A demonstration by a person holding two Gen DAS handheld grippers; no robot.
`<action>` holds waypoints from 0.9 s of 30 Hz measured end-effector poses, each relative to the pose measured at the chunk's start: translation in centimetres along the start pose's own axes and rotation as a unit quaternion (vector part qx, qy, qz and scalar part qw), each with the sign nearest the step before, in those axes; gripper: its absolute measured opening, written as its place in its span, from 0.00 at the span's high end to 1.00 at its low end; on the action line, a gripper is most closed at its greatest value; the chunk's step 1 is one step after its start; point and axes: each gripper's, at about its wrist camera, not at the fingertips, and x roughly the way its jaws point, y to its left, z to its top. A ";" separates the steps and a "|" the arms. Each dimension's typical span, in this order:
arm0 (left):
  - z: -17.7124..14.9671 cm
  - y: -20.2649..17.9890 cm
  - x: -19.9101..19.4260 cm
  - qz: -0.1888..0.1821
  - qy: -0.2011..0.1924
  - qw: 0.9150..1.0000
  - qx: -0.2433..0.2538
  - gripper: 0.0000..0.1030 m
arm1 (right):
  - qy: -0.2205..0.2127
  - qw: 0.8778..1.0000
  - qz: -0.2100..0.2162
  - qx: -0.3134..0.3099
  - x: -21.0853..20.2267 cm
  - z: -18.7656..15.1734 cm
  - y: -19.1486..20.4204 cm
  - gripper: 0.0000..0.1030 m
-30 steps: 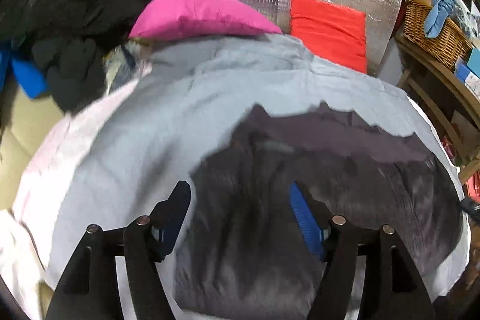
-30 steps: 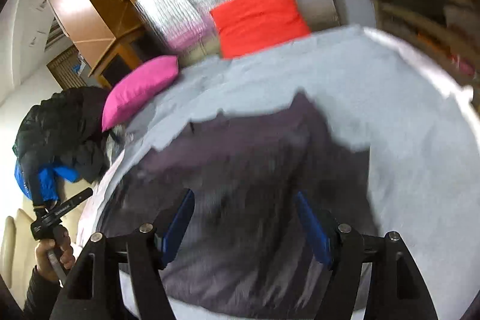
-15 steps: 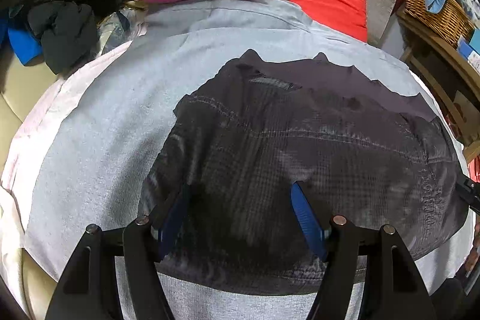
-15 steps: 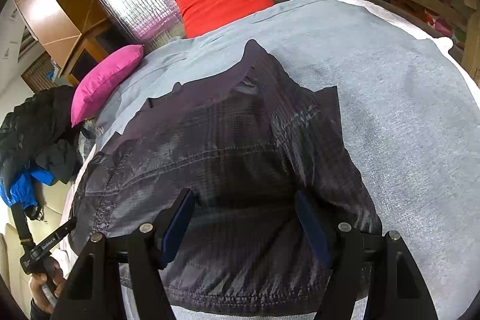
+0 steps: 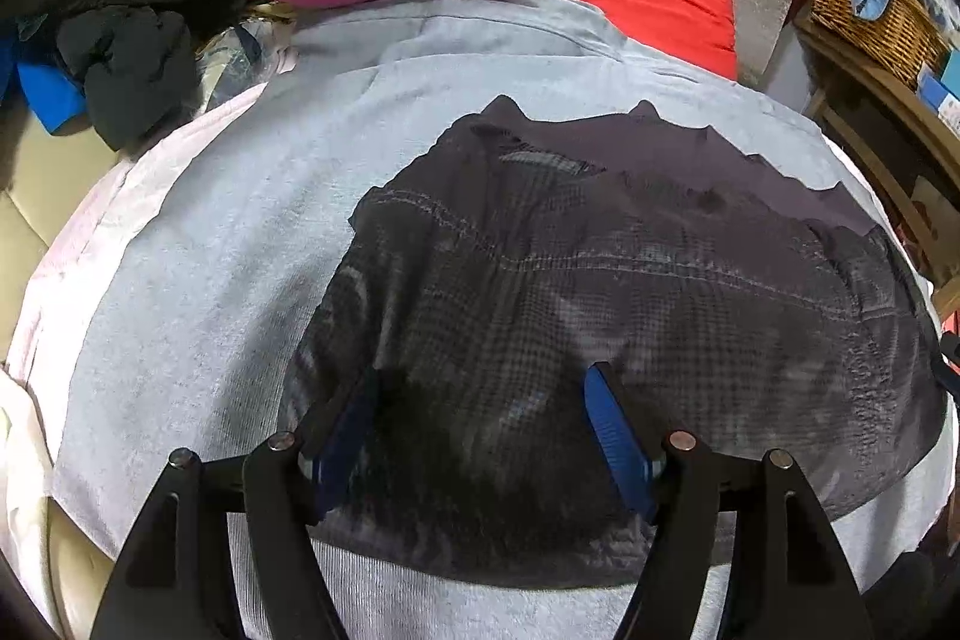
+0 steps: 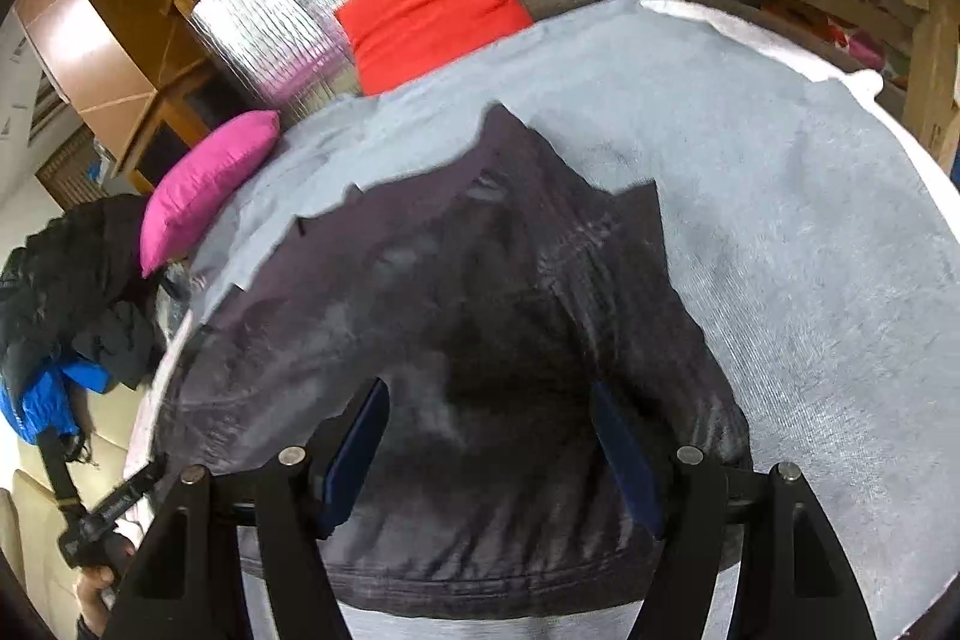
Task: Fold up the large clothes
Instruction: 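Open both tools and smooth the folded jacket flat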
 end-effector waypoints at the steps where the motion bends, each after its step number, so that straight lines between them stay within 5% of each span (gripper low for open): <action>1: -0.1 0.0 -0.6 -0.004 -0.004 1.000 -0.003 0.30 | -0.006 1.000 0.007 -0.001 -0.7 0.0 0.4 0.29; 6: -1.2 -1.8 -4.6 0.004 -0.038 0.999 0.005 0.19 | -0.035 0.998 0.001 -0.043 -4.2 -1.9 4.1 0.27; 15: -4.3 -7.0 -10.5 0.003 -0.061 0.996 0.070 0.07 | -0.016 0.989 -0.066 -0.130 -6.6 -9.4 10.8 0.17; 27: -5.4 -7.5 -13.2 -0.004 -0.072 0.995 0.066 0.07 | -0.044 0.975 -0.120 -0.181 -8.9 -12.4 13.3 0.17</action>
